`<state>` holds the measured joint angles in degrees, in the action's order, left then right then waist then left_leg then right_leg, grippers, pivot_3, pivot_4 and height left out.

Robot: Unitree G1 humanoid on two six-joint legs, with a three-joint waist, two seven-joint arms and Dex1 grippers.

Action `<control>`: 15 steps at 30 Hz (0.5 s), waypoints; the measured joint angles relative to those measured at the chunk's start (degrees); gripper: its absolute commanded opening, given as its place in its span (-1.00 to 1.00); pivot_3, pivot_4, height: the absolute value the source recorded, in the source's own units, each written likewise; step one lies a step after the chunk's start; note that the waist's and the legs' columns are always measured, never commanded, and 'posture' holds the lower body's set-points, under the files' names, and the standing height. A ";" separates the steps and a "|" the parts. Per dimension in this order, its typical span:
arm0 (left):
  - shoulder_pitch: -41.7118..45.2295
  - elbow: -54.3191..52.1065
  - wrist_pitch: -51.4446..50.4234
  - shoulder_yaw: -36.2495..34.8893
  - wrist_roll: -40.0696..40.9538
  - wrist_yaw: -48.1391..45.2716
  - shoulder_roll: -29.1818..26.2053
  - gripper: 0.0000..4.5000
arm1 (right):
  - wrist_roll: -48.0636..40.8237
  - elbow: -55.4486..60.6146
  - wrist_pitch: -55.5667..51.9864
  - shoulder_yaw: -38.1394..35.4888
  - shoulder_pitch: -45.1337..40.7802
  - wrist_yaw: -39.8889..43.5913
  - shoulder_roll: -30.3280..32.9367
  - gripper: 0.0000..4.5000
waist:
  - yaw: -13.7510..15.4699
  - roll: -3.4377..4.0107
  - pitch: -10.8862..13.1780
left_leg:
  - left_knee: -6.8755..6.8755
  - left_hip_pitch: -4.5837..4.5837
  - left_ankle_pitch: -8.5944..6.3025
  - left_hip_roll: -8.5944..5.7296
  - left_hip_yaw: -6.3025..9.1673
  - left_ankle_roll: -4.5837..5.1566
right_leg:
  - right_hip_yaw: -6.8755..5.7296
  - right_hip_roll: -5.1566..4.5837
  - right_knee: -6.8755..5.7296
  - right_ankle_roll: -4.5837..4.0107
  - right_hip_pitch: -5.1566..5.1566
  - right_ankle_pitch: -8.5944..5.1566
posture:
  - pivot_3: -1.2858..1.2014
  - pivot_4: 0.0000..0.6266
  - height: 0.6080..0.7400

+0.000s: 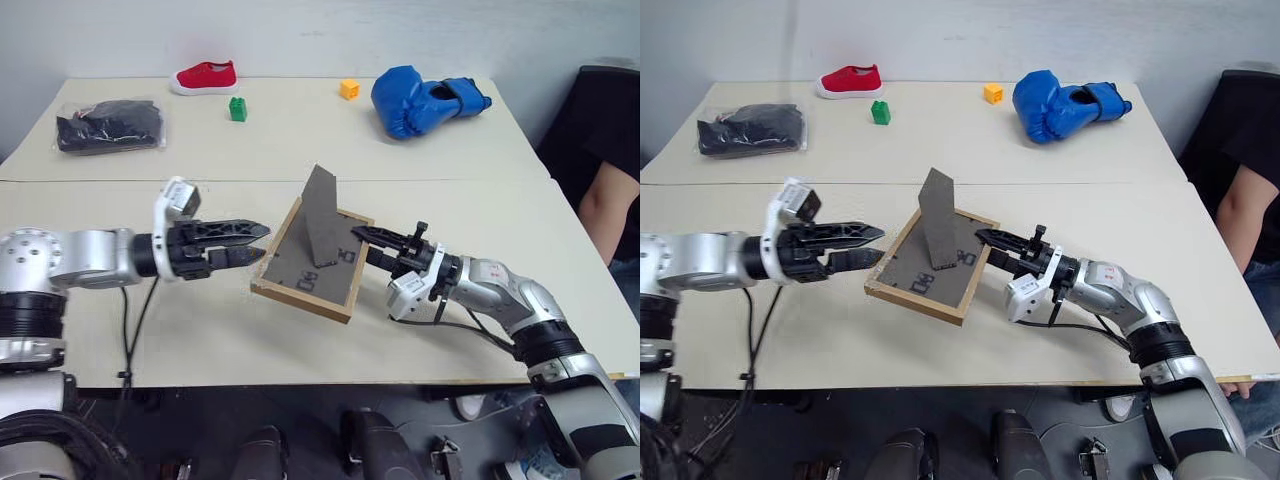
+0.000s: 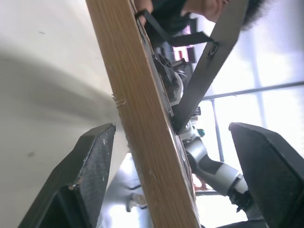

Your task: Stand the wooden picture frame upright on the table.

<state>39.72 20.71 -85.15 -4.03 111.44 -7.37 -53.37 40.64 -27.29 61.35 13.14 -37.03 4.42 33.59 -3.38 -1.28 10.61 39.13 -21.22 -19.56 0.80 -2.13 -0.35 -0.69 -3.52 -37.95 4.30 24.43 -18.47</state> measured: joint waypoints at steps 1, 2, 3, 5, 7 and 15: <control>-1.39 -1.76 1.30 -1.68 -1.54 -0.39 -0.34 0.72 | -1.03 0.00 -0.02 0.06 0.24 0.17 0.01 -0.44 | 0.03 0.00 0.00 | 0.01 0.00 0.00 0.00 0.00 0.00 | -0.01 0.00 0.01 0.00 0.00 0.00 | 0.03 -0.52 1.00; -2.32 -2.57 2.28 -2.90 -2.75 -0.76 -0.52 0.72 | -1.91 0.00 -0.04 0.07 0.37 0.34 0.05 -0.44 | 0.07 0.00 0.00 | 0.02 -0.01 0.00 0.00 0.00 0.00 | -0.01 0.00 0.02 0.00 0.00 0.00 | 0.03 -0.52 1.00; -4.94 -6.70 6.94 -5.27 -8.66 -4.54 -1.06 0.72 | -5.44 0.13 -0.48 0.49 0.56 2.29 0.05 -0.44 | 0.10 0.00 0.00 | 0.02 -0.02 0.00 0.00 0.00 0.00 | -0.03 0.00 0.12 -0.01 0.00 -0.01 | 0.03 -0.52 1.00; -9.43 -12.23 16.33 -6.82 -20.06 -13.39 -2.89 0.72 | -14.15 1.25 -2.21 1.46 1.89 6.67 0.42 -0.44 | 0.08 0.01 0.01 | -0.02 -0.01 0.00 0.00 -0.01 0.00 | -0.04 0.01 0.11 -0.02 -0.01 -0.01 | 0.03 -0.52 1.00; -15.44 -17.14 30.66 -6.82 -35.22 -24.78 -5.55 0.87 | -27.42 5.40 -7.97 2.55 4.75 14.48 1.65 -0.44 | 0.17 0.05 0.03 | -0.06 -0.03 0.00 -0.01 -0.01 0.00 | -0.10 0.03 0.22 -0.03 -0.03 -0.01 | 0.03 -0.52 1.00; -27.83 -20.27 70.74 -3.50 -69.24 -52.40 -0.69 1.00 | -79.92 23.55 -61.47 -5.54 9.45 36.97 5.64 -0.44 | 1.91 0.13 0.08 | 0.02 0.00 -0.12 0.07 0.01 0.24 | -0.08 -0.11 0.28 -0.07 -0.12 -0.03 | 0.03 -0.52 1.00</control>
<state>11.89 0.44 -14.42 -7.54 42.20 -59.77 -54.06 -39.28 -3.74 -0.12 7.60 -27.58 41.40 39.23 -1.48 -1.15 10.69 39.14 -21.22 -19.68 0.86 -2.12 -0.11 -0.77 -3.63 -37.67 4.23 24.32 -18.50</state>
